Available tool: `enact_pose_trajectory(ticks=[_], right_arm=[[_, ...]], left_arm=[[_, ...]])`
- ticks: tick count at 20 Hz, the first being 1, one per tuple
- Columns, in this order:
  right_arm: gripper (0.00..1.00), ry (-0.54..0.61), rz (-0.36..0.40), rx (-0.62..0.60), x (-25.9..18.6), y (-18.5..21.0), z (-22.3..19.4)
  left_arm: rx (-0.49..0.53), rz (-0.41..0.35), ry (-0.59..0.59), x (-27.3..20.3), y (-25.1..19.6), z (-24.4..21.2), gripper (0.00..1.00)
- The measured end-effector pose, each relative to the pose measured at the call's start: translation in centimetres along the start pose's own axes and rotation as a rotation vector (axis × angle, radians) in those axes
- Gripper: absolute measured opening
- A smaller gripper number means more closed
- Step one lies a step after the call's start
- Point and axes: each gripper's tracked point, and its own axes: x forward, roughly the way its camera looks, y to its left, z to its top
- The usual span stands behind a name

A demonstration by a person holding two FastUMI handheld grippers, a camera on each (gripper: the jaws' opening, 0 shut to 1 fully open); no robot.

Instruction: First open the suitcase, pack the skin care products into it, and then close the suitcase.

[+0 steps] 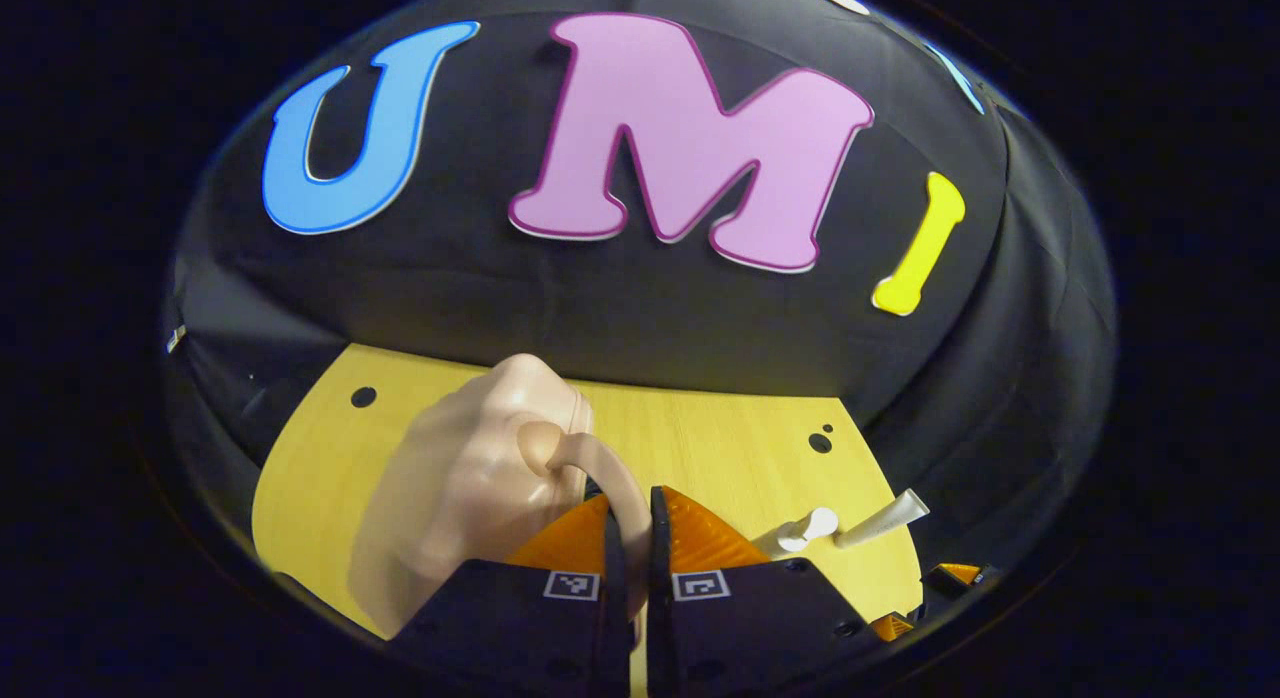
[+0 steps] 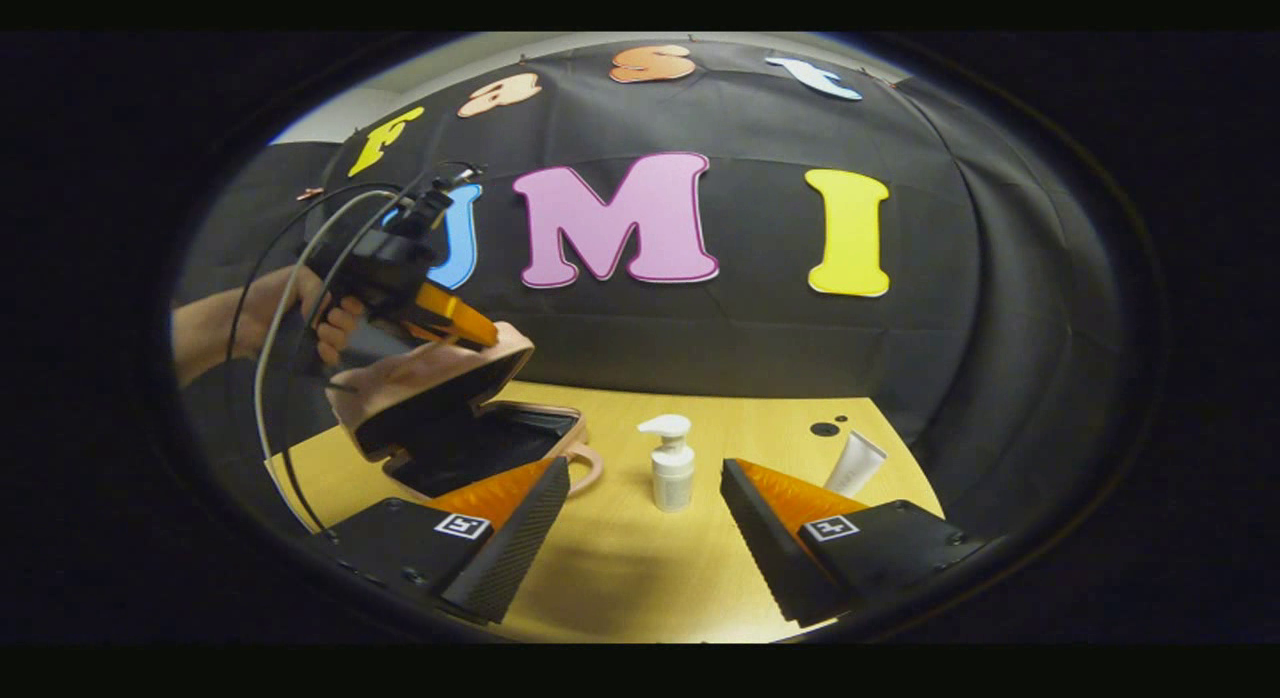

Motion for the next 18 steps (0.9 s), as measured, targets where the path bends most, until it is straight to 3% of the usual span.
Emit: enact_pose_trajectory(ticks=[4, 9, 12, 15, 18], right_arm=[[0.97, 0.014, 0.034, 0.017, -0.2, 2.9, 0.2], [0.97, 0.036, -0.029, -0.032, -0.3, 5.1, 0.2], [0.93, 0.050, -0.053, -0.035, 0.5, 6.4, -0.3], [0.97, 0.067, -0.086, -0.050, 1.6, 6.9, -1.0], [0.97, 0.065, -0.122, -0.072, 2.9, 7.1, -1.7]], left_arm=[[0.020, 0.051, -0.039, -3.1, 10.5, 3.4, 0.12], [-0.002, 0.163, -0.036, -2.6, 25.1, 4.3, 0.12], [-0.055, 0.235, -0.039, 0.0, 34.0, 2.9, 0.12], [-0.098, 0.304, -0.036, 3.2, 42.3, -0.5, 0.11], [-0.112, 0.315, 0.009, 7.1, 46.0, -4.7, 0.10]])
